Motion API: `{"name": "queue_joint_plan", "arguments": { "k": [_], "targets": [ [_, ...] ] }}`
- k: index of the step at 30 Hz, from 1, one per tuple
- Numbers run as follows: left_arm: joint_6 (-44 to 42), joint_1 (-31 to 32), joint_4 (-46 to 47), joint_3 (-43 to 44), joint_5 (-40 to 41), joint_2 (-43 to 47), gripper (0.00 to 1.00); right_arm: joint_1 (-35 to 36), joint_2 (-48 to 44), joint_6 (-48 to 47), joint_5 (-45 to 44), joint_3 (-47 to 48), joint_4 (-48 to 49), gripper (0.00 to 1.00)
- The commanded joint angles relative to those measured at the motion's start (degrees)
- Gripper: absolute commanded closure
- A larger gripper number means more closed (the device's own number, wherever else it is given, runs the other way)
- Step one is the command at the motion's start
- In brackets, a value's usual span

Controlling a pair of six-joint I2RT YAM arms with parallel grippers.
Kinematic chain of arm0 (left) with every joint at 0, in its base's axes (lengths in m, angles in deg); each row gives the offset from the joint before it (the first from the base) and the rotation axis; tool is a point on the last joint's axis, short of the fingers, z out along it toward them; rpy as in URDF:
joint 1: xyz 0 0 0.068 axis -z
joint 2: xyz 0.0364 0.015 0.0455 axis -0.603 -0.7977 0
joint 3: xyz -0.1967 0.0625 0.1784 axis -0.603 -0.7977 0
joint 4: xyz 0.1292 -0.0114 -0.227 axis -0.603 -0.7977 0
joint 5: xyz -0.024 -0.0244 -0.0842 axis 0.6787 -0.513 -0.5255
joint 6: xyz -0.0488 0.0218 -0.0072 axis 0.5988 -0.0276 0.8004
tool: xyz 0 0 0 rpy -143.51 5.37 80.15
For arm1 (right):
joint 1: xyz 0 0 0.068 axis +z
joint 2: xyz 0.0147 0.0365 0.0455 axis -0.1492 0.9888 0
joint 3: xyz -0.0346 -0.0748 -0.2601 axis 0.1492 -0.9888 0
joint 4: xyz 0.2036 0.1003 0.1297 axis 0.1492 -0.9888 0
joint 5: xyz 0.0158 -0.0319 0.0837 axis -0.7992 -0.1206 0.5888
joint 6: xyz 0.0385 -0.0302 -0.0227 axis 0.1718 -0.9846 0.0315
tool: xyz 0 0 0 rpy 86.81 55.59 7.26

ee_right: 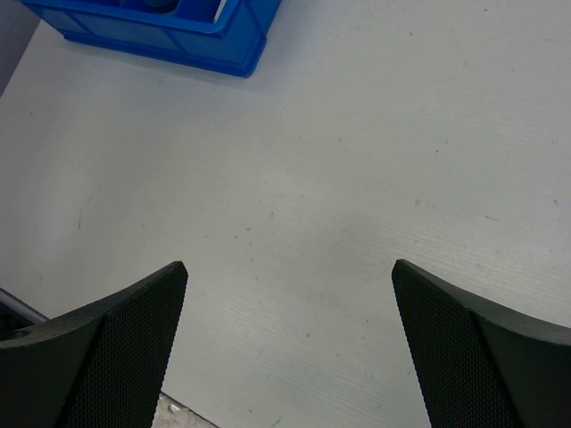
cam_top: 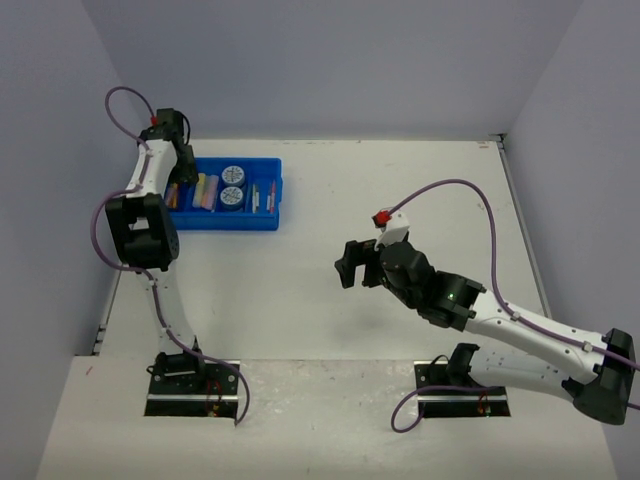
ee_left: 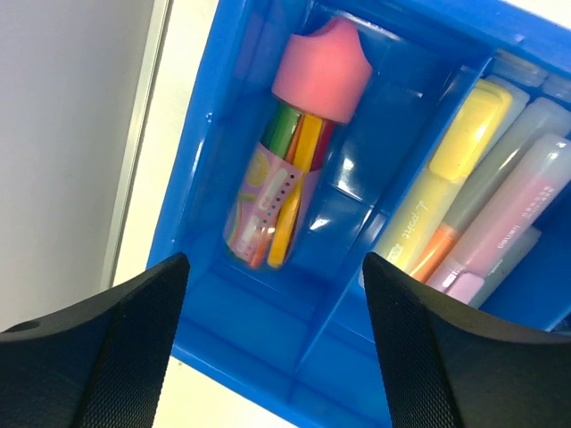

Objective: Sort the stationery into containers
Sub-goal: Place the stationery in the storage box, then reset both arms

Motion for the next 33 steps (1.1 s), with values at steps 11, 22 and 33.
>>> {"name": "queue_joint_plan", "arguments": {
  "k": [11,22,33],
  "targets": [
    [3.5,1.2,17.8,-26.7,-14.2,47.8,0.0,0.0,-0.7,0.1,-8.4,6.1,-5.7,0.01],
    [5.5,6.3,22.3,-48.0,-14.2,85.1,0.0,-0.1,-3.7,-1.1,-25.9,19.9,-23.9,0.01],
    [6.5,13.5,19.3,-63.9,-18.4,98.0,0.0,-0.1,-13.5,0.2,-29.5,14.7,-24.6,0.01]
  ]
}}
